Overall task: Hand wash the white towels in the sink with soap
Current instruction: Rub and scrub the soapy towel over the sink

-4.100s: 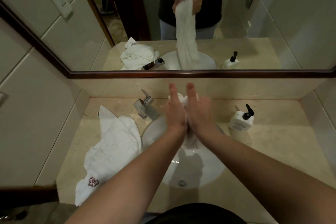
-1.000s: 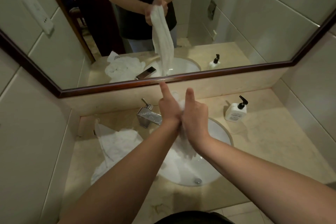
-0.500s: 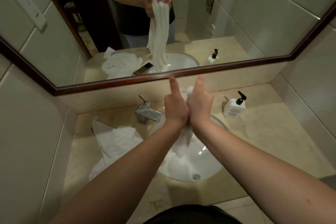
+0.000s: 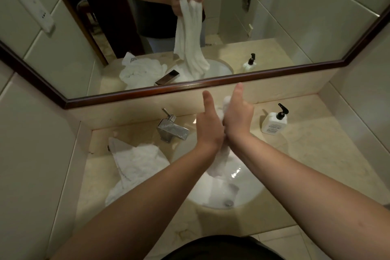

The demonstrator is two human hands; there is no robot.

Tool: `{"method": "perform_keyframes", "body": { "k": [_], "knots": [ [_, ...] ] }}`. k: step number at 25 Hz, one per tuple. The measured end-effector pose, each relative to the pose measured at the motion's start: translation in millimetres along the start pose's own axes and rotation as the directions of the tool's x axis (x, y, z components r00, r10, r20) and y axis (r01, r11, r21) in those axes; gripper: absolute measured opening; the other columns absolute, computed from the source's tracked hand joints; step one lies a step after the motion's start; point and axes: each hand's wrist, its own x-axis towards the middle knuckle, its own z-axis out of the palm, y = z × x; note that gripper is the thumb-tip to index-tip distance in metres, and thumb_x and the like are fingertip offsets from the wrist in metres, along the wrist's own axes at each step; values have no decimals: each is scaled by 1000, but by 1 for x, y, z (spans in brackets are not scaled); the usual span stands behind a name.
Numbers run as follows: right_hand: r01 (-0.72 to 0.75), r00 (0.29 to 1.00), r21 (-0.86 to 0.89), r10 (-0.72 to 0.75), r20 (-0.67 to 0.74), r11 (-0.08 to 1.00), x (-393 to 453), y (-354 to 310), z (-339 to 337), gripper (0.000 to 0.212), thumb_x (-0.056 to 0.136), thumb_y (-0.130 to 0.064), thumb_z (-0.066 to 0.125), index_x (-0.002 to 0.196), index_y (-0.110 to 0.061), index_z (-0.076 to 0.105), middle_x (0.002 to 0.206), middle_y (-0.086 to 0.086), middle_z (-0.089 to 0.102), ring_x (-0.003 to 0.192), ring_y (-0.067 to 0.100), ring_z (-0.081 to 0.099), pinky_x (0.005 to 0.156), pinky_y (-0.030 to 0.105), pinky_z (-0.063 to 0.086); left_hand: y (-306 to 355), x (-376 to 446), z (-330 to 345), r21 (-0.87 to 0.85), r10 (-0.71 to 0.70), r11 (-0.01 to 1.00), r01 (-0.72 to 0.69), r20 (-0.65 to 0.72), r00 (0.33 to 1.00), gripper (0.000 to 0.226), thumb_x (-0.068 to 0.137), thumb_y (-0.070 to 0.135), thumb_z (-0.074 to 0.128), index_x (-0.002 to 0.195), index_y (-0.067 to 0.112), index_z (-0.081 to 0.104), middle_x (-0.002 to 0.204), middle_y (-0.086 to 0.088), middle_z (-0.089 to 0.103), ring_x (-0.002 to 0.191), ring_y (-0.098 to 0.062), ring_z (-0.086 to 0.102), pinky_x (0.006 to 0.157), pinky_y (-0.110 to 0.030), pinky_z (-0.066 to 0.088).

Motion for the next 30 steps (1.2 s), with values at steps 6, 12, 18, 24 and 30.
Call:
{"method": "perform_keyframes", "body": {
  "k": [6,12,18,24,30],
  "knots": [
    [-14,999,116,10,35,993,-1,-4,3,55,103,-51,28,65,-20,53,62,0,59,60,14,56,64,29,40,1,6,-2,-80,-53,995,51,-13,999,90,75,95,24,63,9,51,64,-12,53,60,-22,52,64,-34,43],
    [0,997,101,-7,71,995,0,13,3,58,104,-46,33,56,-19,52,52,-6,53,51,9,52,47,12,35,10,7,3,-139,-69,989,58,-73,995,72,88,82,25,52,21,39,55,-4,47,54,-20,46,56,-31,39],
    [-65,995,230,46,89,971,1,20,-3,60,102,-49,36,55,-17,53,53,-6,56,45,1,54,47,13,39,1,7,12,-162,-135,979,124,-57,989,74,86,83,25,54,19,43,54,-2,50,51,-16,49,54,-27,40],
    [-227,971,151,211,116,962,34,54,-11,66,99,-60,34,50,-17,43,46,-5,49,48,12,47,56,31,39,-30,3,18,58,-216,976,211,105,971,125,63,102,16,108,-5,63,111,-31,63,98,-28,60,91,-43,45],
    [-339,894,-143,366,259,930,53,121,-31,66,100,-57,36,83,3,61,81,17,60,71,26,53,62,35,38,-67,22,-9,262,-418,868,422,-73,905,82,96,71,17,154,15,32,155,-11,39,137,-29,42,109,-40,34]
  ]
}}
